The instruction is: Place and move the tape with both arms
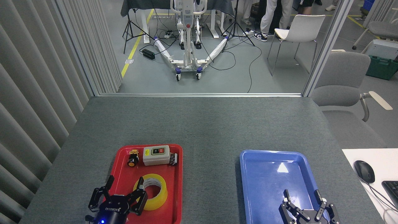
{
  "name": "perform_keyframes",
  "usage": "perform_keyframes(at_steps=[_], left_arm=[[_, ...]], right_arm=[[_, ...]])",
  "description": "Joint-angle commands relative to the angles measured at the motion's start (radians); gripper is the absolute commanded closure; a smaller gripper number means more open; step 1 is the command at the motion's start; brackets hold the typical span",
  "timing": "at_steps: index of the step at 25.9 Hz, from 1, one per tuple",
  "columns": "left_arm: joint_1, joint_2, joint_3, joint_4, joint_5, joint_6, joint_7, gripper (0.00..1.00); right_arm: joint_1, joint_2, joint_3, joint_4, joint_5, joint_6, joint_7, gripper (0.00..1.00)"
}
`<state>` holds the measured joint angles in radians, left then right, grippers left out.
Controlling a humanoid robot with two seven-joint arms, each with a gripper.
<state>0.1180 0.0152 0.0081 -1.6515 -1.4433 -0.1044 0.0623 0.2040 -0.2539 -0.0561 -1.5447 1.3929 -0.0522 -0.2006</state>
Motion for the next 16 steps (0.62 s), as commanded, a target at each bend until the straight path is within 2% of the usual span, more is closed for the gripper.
perform_keyframes(at_steps=[1, 8, 11, 16], left_arm=[[0.003, 0.002, 0.000, -0.007, 0.001, -0.004, -0.025, 0.01], [-0.011, 0.017, 0.001, 0.001, 0.003, -0.008, -0.076, 0.01], [-0.038, 0.051, 0.000, 0.002, 0.046, -0.014, -0.205, 0.01], [-0.107, 0.138, -0.005, 0.013, 0.307, -0.038, -0.495, 0.01]], right_arm=[[0.000, -0.007, 0.001, 0.000, 0.000, 0.000, -0.005, 0.00], [0.000, -0.010, 0.002, -0.002, 0.000, 0.002, -0.005, 0.00], [0.000, -0.011, 0.002, -0.002, 0.000, 0.002, -0.005, 0.00], [0.000, -0.011, 0.001, 0.000, -0.002, 0.002, -0.005, 0.00]])
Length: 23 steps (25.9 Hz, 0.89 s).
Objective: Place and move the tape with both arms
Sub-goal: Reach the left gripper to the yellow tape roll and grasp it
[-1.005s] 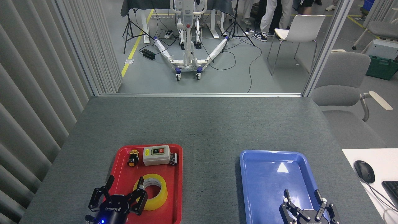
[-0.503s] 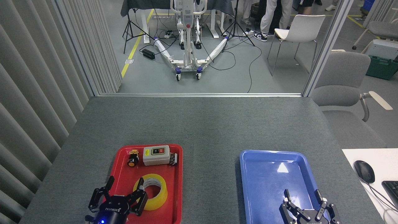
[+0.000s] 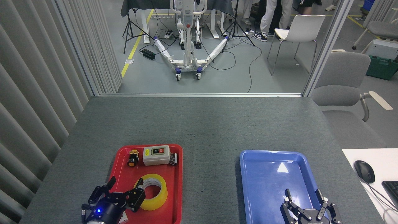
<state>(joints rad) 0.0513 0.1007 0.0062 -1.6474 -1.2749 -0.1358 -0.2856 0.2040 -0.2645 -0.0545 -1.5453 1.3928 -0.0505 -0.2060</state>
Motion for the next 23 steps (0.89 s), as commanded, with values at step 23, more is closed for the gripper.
perform_keyframes(at_steps=[23], left_arm=[[-0.309, 0.214, -0.275, 0.253, 0.270, 0.004, -0.435, 0.02]], right_arm=[[-0.002, -0.002, -0.001, 0.001, 0.000, 0.001, 0.000, 0.00]])
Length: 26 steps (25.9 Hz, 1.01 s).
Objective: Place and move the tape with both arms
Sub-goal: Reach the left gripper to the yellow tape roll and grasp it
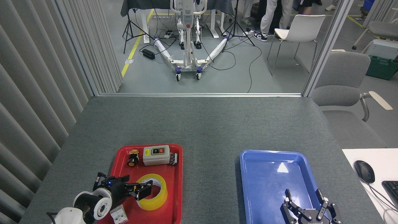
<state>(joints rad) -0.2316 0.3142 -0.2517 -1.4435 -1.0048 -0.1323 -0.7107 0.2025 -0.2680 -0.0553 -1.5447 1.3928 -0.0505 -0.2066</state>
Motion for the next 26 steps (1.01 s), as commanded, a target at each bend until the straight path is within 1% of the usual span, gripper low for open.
perform_keyframes(at_steps=[1, 8, 12, 15, 19, 22, 26], left_arm=[[-0.037, 0.000, -0.018, 0.063, 0.000, 0.000, -0.018, 0.02], [-0.074, 0.006, -0.023, 0.095, 0.002, -0.001, -0.073, 0.03], [-0.109, 0.012, -0.074, 0.101, 0.003, -0.001, -0.104, 0.08], [-0.144, 0.012, -0.121, 0.130, 0.003, -0.001, -0.130, 0.08], [-0.153, 0.008, -0.127, 0.169, 0.005, 0.002, -0.139, 0.12], [-0.163, 0.009, -0.129, 0.180, 0.011, 0.023, -0.139, 0.12], [-0.172, 0.012, -0.129, 0.203, 0.018, 0.023, -0.139, 0.12]], right_arm=[[0.000, 0.001, 0.000, 0.000, 0.000, 0.001, 0.001, 0.00], [0.000, 0.000, -0.003, 0.000, 0.000, 0.001, 0.001, 0.00], [0.000, -0.002, -0.005, 0.000, 0.000, 0.001, 0.001, 0.00], [0.000, -0.004, -0.004, 0.000, 0.000, 0.001, 0.001, 0.00], [0.000, -0.005, -0.008, 0.002, 0.000, 0.001, 0.001, 0.00], [0.000, -0.004, -0.008, 0.002, 0.000, 0.001, 0.001, 0.00], [0.002, 0.000, -0.006, 0.002, 0.000, 0.001, 0.001, 0.00]])
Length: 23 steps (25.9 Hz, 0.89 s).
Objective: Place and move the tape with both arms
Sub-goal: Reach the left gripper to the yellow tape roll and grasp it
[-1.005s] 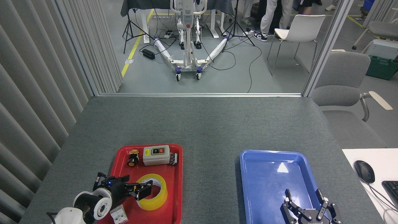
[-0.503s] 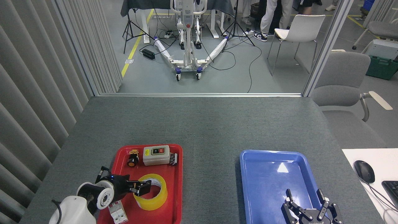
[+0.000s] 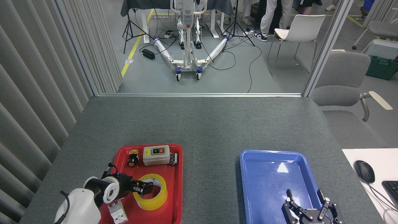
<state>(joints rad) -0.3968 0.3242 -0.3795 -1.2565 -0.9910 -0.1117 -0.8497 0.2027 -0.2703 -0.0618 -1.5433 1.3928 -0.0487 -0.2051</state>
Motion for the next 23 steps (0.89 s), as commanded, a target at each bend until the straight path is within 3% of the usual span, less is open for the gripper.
perform_keyframes(at_steps=[1, 6, 9, 15, 18, 23], left_arm=[[-0.007, 0.003, -0.001, 0.020, 0.005, 0.003, -0.002, 0.12], [-0.001, 0.016, -0.002, 0.032, 0.009, 0.001, -0.005, 0.13], [0.001, 0.019, -0.010, 0.048, 0.035, -0.003, -0.019, 0.18], [-0.007, 0.019, -0.018, 0.049, 0.064, -0.022, -0.088, 0.54], [-0.013, 0.018, -0.016, 0.060, 0.077, -0.022, -0.092, 0.65], [-0.028, 0.016, -0.016, 0.071, 0.100, -0.074, -0.092, 0.91]], right_arm=[[0.001, 0.002, 0.000, 0.000, 0.000, 0.000, 0.000, 0.00], [0.001, 0.000, -0.001, 0.000, 0.000, 0.000, 0.000, 0.00], [0.001, 0.000, -0.001, 0.000, 0.000, 0.000, 0.000, 0.00], [0.001, 0.002, 0.000, 0.000, 0.000, 0.000, 0.000, 0.00], [0.001, 0.002, 0.000, 0.000, 0.000, 0.000, 0.000, 0.00], [0.001, 0.000, -0.001, 0.000, 0.000, 0.000, 0.000, 0.00]])
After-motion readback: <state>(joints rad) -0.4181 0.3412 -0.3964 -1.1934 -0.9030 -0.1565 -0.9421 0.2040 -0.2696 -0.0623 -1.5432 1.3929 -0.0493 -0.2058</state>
